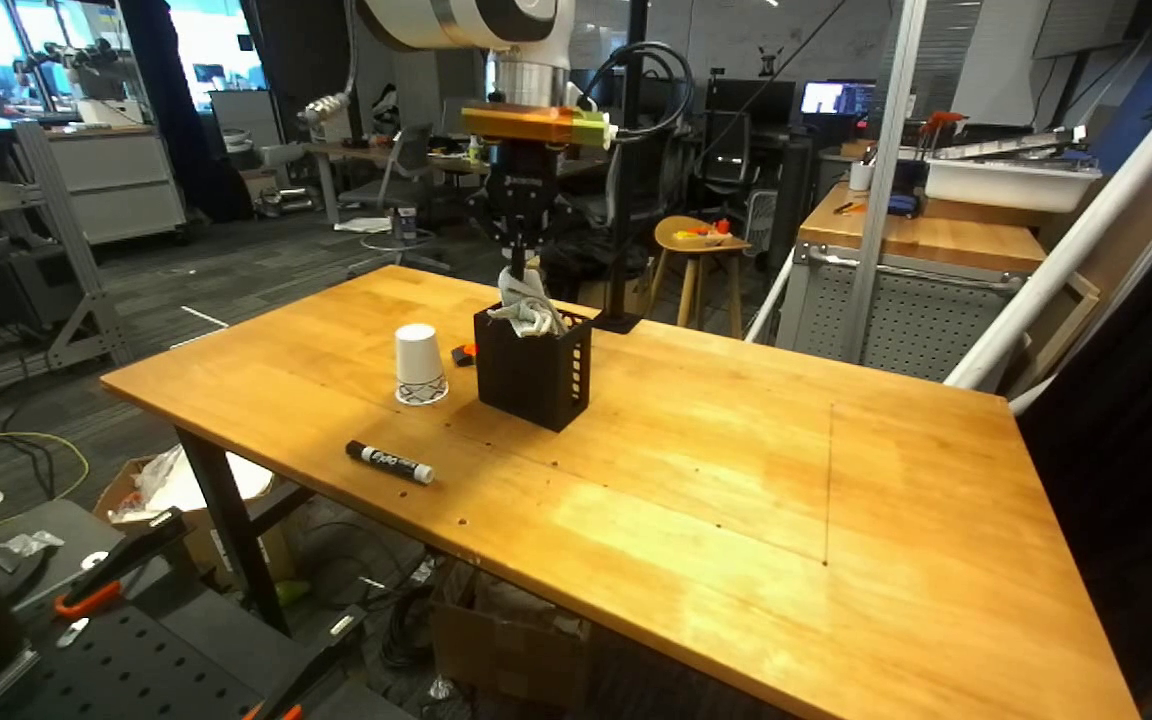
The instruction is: Pick up the cloth and put it in the box
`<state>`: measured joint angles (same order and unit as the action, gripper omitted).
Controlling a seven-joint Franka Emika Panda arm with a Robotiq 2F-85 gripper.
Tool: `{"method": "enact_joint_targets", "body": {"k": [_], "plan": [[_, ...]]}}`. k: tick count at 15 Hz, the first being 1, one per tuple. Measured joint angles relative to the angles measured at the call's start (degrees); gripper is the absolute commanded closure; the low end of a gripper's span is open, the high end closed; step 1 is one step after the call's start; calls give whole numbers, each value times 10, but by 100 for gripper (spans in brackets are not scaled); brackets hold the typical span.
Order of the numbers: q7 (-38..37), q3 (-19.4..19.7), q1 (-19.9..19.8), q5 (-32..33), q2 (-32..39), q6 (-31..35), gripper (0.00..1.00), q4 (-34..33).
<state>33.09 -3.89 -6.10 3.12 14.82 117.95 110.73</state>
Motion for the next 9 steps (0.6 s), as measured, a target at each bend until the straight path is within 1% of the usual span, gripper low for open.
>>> {"method": "enact_joint_targets", "body": {"k": [5,9], "plan": [[-3,3,0,-5,-57,0,100,72],[-3,8,0,-6,-76,2,100,105]]}}
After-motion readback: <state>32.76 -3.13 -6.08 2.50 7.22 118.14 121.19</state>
